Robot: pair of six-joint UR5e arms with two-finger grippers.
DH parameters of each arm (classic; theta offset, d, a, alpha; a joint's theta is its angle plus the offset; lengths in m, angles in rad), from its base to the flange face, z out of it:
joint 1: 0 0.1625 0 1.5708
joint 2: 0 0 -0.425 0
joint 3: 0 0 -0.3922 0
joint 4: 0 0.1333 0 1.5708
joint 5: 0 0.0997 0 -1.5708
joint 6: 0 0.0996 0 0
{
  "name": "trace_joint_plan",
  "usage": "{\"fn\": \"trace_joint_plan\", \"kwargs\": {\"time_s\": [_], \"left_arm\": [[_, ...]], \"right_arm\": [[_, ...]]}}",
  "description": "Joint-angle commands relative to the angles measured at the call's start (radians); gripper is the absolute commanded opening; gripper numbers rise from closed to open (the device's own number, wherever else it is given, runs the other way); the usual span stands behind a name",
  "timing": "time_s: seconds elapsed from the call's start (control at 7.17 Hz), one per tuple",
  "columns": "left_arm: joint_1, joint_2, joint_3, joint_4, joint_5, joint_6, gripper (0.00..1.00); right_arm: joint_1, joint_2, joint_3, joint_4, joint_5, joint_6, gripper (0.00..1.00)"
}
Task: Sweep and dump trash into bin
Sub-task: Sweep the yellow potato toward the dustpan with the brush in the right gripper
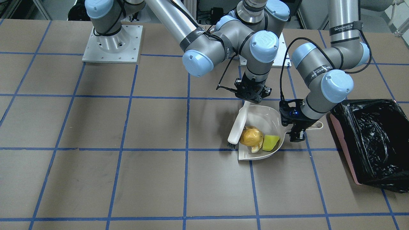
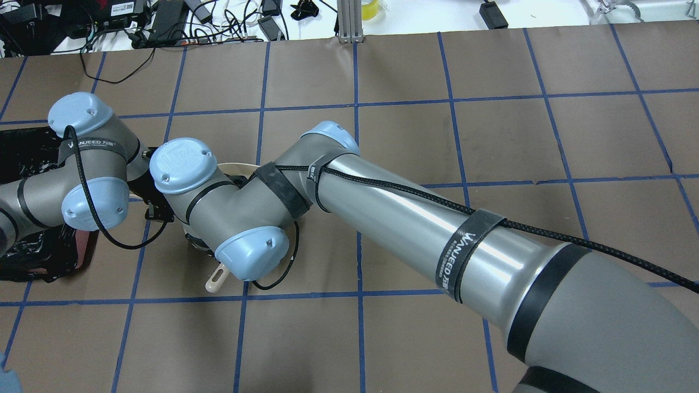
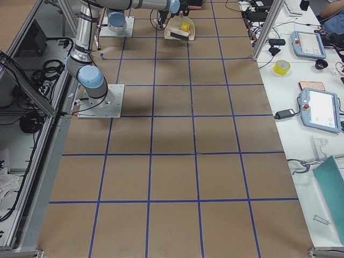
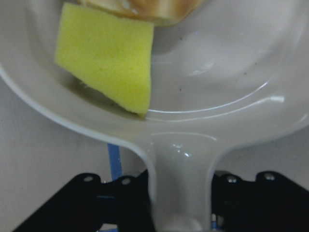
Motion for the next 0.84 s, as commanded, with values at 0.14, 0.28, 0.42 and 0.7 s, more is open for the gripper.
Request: {"fn": "trace_joint_plan", "kwargs": {"time_s": [0.14, 0.28, 0.42, 0.7], "left_arm": [[0.039, -0.007, 0.001, -0.011, -0.086, 0.001, 0.00], [0.040, -0.007, 0.002, -0.011, -0.110, 0.001, 0.00], [0.046, -0.009, 0.007, -0.009, -0.152, -0.002, 0.00], [0.080, -0.004, 0.007, -0.012, -0.213, -0.005, 0.00]], "right_arm": [[0.008, -0.037, 0.007, 0.095, -0.079, -0.062, 0.00], [0.005, -0.047, 0.012, 0.153, -0.119, -0.105, 0.00], [-0.017, -0.070, 0.015, 0.202, -0.168, -0.189, 0.00], [-0.066, -0.098, 0.021, 0.241, -0.196, -0.259, 0.00]]}}
